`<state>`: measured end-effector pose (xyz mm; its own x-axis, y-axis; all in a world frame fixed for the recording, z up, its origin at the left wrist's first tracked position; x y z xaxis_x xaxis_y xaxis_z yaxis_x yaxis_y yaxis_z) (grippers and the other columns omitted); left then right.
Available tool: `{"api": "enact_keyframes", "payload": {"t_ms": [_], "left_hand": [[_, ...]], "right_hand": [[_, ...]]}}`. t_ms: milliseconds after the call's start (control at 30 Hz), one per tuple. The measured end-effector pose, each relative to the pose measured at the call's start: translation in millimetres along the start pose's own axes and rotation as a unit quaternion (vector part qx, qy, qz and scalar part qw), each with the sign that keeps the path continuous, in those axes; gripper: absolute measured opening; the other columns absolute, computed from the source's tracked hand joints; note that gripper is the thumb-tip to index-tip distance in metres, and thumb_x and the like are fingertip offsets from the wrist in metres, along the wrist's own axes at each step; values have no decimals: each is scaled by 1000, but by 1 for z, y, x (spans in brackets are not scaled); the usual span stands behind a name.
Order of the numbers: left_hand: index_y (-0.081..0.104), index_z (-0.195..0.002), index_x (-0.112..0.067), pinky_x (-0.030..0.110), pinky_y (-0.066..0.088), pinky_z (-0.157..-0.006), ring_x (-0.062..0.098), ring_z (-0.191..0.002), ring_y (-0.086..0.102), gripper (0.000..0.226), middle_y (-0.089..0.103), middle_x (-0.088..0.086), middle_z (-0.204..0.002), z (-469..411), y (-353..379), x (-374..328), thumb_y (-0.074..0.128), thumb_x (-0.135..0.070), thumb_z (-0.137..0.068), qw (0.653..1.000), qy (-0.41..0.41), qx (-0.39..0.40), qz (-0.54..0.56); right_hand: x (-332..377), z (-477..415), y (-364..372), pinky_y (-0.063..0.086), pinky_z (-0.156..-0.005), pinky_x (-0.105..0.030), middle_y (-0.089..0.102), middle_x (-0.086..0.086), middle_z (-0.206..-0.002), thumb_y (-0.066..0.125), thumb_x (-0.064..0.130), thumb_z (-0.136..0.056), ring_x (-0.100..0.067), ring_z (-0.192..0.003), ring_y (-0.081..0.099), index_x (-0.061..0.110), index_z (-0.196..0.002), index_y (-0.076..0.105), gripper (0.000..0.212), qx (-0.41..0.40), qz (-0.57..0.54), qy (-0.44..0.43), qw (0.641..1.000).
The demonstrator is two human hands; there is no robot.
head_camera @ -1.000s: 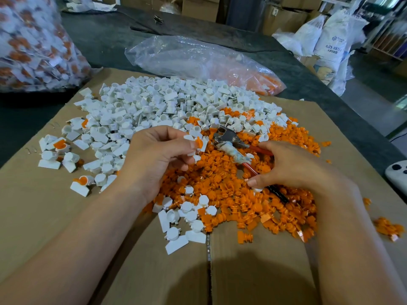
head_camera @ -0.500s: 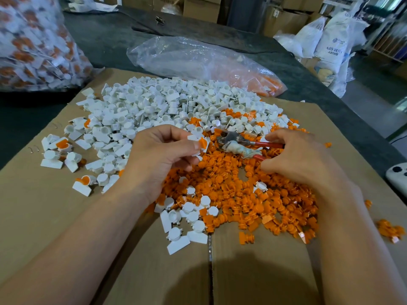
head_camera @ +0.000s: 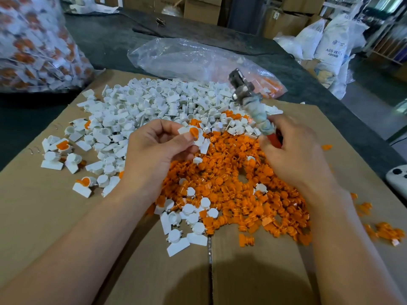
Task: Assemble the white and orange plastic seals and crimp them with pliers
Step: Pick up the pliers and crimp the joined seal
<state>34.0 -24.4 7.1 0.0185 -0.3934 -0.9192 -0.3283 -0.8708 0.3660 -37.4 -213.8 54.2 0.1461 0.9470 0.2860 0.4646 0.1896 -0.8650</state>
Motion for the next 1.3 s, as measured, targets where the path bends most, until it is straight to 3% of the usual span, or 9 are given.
{"api": "enact_keyframes", "payload": {"t_ms": [133,267,467,833,933,1067,1200,1300], "left_hand": [[55,-74,-9,16,49,-49,10,-53,65,13,64,-2,-53,0,-2,-2,62,2,-73,999,22,-23,9],[56,-74,-11,17,50,-51,10,-56,66,14,66,-3,-56,-2,-4,-4,62,2,-75,998,40,-44,22],[56,-75,-10,18,51,-53,10,-58,66,15,67,-4,-58,-2,-5,-6,60,3,-79,997,55,-52,25],[57,-74,-9,18,53,-57,7,-53,61,10,64,-8,-57,-2,-4,-6,63,-9,-66,996,73,-47,22],[57,-74,-8,18,53,-57,9,-55,63,11,64,-7,-58,-3,-4,-3,60,2,-77,997,65,-41,20],[57,-74,-9,18,53,-56,8,-57,64,7,65,-7,-59,-2,-4,-3,62,-7,-69,997,62,-41,22],[57,-74,-10,19,53,-54,9,-55,64,12,66,-5,-59,-2,-4,-3,59,1,-79,997,59,-43,1],[56,-75,-9,18,52,-54,9,-54,63,18,66,-5,-60,-2,-4,-3,55,6,-83,997,62,-44,2]], "right_hand": [[11,4,6,28,-77,-34,62,-4,-106,55,37,-83,-26,-101,47,15,-111,60,36,10,91,-34,995],[21,6,16,34,-74,-28,57,-1,-113,51,39,-87,-21,-102,52,17,-122,54,41,42,23,-43,998],[29,10,28,39,-84,-29,44,-1,-127,51,39,-87,-19,-108,48,17,-136,38,55,89,1,-66,994],[29,12,34,30,-80,-22,47,-1,-121,51,41,-88,-16,-110,45,17,-136,39,56,115,-5,-73,991],[30,12,32,26,-74,-22,54,-3,-111,51,42,-87,-17,-103,45,15,-124,51,46,104,22,-91,990],[31,11,27,21,-72,-25,58,-2,-103,52,45,-84,-16,-96,40,14,-114,56,43,81,55,-113,989],[31,12,30,17,-63,-22,51,1,-95,53,44,-84,-8,-85,33,16,-110,53,38,95,29,-107,989],[33,14,32,23,-56,-26,39,9,-79,53,42,-85,-9,-73,35,24,-93,42,23,113,-8,-102,988]]}}
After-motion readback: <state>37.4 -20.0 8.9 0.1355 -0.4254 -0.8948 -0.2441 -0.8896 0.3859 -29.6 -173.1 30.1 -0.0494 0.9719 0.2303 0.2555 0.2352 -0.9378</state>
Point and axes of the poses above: each hand's wrist, its own z-axis away from the middle knuckle, its own y-axis out of the palm, x = y × z, the point moved 4 cm from there along -z, towards the middle knuckle
